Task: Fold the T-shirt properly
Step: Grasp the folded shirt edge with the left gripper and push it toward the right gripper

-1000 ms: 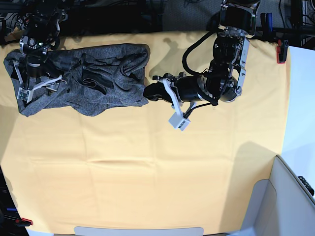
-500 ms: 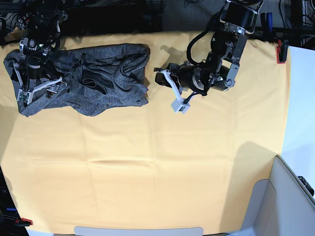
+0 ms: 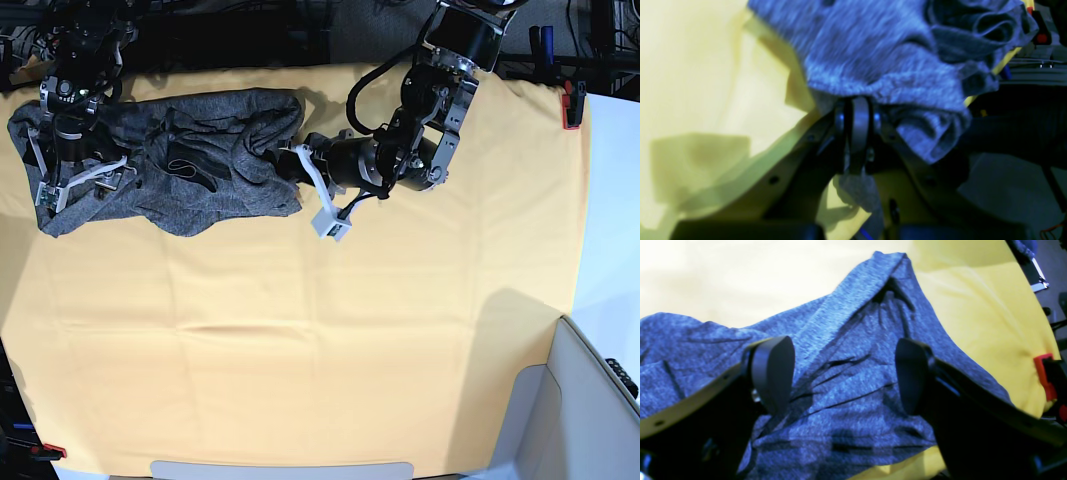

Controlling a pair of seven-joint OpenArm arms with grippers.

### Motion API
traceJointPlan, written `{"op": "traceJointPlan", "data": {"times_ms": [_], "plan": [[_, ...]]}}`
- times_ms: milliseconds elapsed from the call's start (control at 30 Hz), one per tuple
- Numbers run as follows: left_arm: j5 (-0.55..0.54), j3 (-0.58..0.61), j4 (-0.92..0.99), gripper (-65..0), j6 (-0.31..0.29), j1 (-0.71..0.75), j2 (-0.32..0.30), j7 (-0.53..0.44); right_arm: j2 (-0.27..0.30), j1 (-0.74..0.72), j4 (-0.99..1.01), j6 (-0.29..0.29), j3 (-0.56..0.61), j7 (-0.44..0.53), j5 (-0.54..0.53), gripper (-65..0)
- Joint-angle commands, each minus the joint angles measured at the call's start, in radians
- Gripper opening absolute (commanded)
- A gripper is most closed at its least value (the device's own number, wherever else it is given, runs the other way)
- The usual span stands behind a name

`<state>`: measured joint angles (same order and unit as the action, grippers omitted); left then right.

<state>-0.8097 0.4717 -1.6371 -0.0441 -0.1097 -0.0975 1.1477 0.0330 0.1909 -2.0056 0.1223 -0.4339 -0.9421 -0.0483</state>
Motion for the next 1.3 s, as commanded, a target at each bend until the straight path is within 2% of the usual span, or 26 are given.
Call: {"op": "traceJointPlan", "data": {"times_ms": [0, 267, 600, 833, 1033, 1133, 1200, 1267], "plan": [[-0.017, 0.006, -0.016, -64.4, -0.006, -0.031, 0.02, -0.016, 0.011, -0.003, -0.019, -0.005, -0.004, 0.022, 0.006, -18.4], [-0.017, 0.065, 0.031, -64.4, -0.004, -0.066, 0.069, -0.073, 0.011, 0.005, -0.019, -0.005, -0.003, 0.022, 0.006, -18.4], [-0.017, 0.259, 0.169, -64.4, -0.004, -0.066, 0.089, -0.271, 0.012, 0.017, -0.017, -0.005, -0.004, 0.022, 0.006, -18.4], [-0.021, 0.292, 0.148, -64.4, -0.017, -0.098, 0.135, -0.298, 0.012, 0.017, -0.017, -0.005, -0.004, 0.022, 0.006, -18.4], [-0.02, 0.289, -0.002, -64.4, -0.149, -0.101, 0.138, -0.3, 0.008, 0.017, -0.014, -0.005, -0.003, 0.022, 0.006, -18.4], [-0.021, 0.284, -0.079, -64.4, -0.185, -0.112, 0.138, -0.3, 0.008, 0.017, -0.014, -0.005, -0.003, 0.024, 0.006, -18.4], [-0.018, 0.282, -0.116, -64.4, -0.179, -0.107, 0.132, -0.298, 0.008, 0.017, -0.014, -0.005, -0.003, 0.024, 0.006, -18.4], [-0.017, 0.282, -0.125, -64.4, -0.119, -0.107, 0.094, -0.292, 0.008, 0.017, -0.014, -0.005, -0.003, 0.024, 0.006, -18.4]]}}
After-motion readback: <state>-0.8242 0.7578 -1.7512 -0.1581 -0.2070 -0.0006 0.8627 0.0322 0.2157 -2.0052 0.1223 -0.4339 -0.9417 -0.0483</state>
